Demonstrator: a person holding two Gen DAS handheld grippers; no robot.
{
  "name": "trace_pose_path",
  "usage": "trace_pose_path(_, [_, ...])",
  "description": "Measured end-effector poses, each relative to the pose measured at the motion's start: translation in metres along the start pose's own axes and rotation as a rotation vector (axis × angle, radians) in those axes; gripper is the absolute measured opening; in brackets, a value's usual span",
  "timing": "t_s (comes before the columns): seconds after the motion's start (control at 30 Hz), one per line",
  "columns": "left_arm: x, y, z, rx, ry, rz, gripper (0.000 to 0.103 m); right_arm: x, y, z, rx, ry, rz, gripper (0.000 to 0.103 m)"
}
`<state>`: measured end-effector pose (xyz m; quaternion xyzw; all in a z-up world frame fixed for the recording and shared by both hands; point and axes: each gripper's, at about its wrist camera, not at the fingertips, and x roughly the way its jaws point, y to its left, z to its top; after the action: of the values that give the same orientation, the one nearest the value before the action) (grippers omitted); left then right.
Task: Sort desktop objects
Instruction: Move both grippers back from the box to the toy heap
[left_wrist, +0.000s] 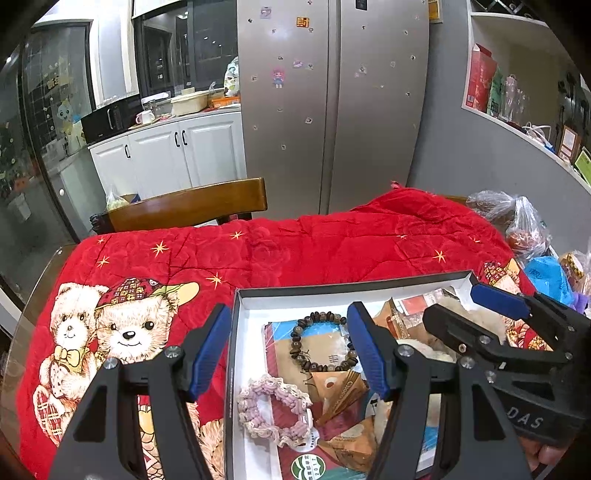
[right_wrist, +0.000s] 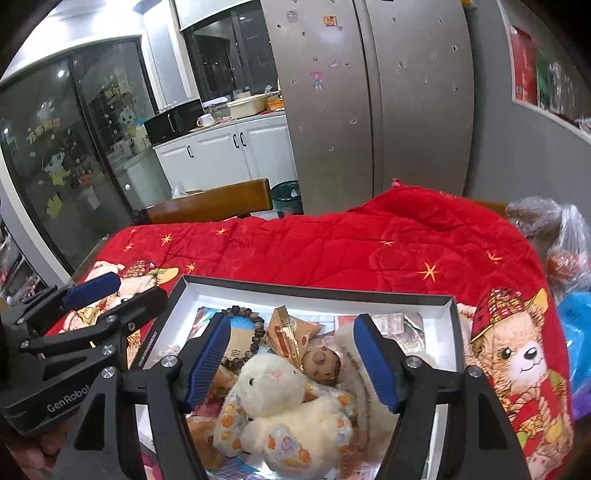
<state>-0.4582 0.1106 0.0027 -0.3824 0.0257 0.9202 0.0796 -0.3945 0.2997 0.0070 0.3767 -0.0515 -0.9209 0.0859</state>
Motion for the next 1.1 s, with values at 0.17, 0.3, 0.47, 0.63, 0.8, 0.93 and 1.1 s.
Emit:
trace_pose_path(0.17, [-0.001,0.000,0.001,0.003,0.004,0.011,0.069,-0.002,0.000,0.002,0.010,0.014,0.000,0.071])
trace_pose_path(0.3, [-0.005,0.001,0.002,0.003,-0.004,0.009,0.073,-0.005,-0.003,0.004,0.039,0.019,0.024,0.071])
trace_pose_path(0.47, [-0.015,-0.001,0.004,0.007,-0.025,0.012,0.078,-0.017,-0.001,0.006,0.034,-0.005,0.013,0.071])
trace_pose_path(0.63, [-0.030,-0.001,0.008,-0.003,-0.044,0.004,0.083,-0.036,0.007,0.010,0.014,-0.051,-0.009,0.071])
trace_pose_path(0.8, [-0.053,-0.003,0.011,-0.005,-0.082,-0.008,0.084,-0.061,0.012,0.014,0.008,-0.102,-0.038,0.072])
trace_pose_path(0.93, [-0.075,-0.006,0.013,-0.013,-0.112,-0.005,0.085,-0.084,0.017,0.014,0.008,-0.159,-0.036,0.075])
trace_pose_path(1.1, [-0.104,-0.005,0.012,-0.019,-0.111,-0.074,0.085,-0.109,0.023,0.008,0.000,-0.184,-0.016,0.075])
